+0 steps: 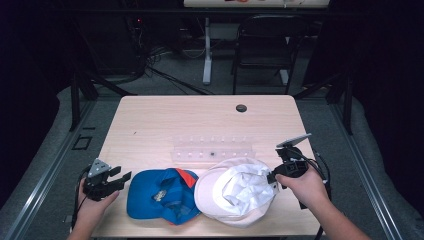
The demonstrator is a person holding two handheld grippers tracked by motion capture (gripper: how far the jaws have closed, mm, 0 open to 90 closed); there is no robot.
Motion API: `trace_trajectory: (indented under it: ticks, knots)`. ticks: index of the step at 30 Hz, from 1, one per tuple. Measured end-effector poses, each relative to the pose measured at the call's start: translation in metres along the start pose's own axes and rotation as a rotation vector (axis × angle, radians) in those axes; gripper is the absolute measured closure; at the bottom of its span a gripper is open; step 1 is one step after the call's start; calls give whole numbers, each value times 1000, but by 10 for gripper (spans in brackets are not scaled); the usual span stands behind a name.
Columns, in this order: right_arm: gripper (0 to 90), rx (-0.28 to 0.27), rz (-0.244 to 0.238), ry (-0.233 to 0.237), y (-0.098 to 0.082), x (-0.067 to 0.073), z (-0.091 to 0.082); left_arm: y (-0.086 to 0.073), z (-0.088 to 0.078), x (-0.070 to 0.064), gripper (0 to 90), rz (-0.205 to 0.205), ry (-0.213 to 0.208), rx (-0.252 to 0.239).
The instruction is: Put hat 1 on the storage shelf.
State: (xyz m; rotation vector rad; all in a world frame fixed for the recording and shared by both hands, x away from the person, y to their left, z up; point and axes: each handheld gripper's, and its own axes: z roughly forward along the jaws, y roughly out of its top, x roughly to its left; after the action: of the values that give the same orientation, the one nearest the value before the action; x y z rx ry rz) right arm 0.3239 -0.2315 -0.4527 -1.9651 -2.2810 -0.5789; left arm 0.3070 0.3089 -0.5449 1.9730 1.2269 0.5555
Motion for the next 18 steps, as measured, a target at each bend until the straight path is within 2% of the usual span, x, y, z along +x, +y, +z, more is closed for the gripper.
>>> trace_trajectory:
  ticks: [2, 4, 5, 6, 9, 10, 13, 18]
  knots:
    - [805, 0, 3, 1, 1, 1, -1, 0, 0, 0, 508, 1, 1, 1]
    - [807, 30, -4, 8, 4, 4, -4, 0, 0, 0, 508, -4, 0, -1]
    - [807, 14, 16, 4, 4, 7, -3, 0, 0, 0, 508, -4, 0, -1]
    - [807, 36, 0, 1, 5, 7, -5, 0, 0, 0, 508, -4, 0, -1]
    - [807, 34, -1, -5, 7, 10, -7, 0, 0, 0, 508, -5, -1, -2]
    - [808, 36, 13, -6, 8, 12, -11, 0, 0, 1, 509, -3, 0, 0]
    - [809, 19, 34, 7, 10, 17, -17, 0, 0, 1, 508, -3, 0, 0]
    - [810, 31, 32, 36, 16, 23, -28, 0, 0, 1, 508, -4, 0, 0]
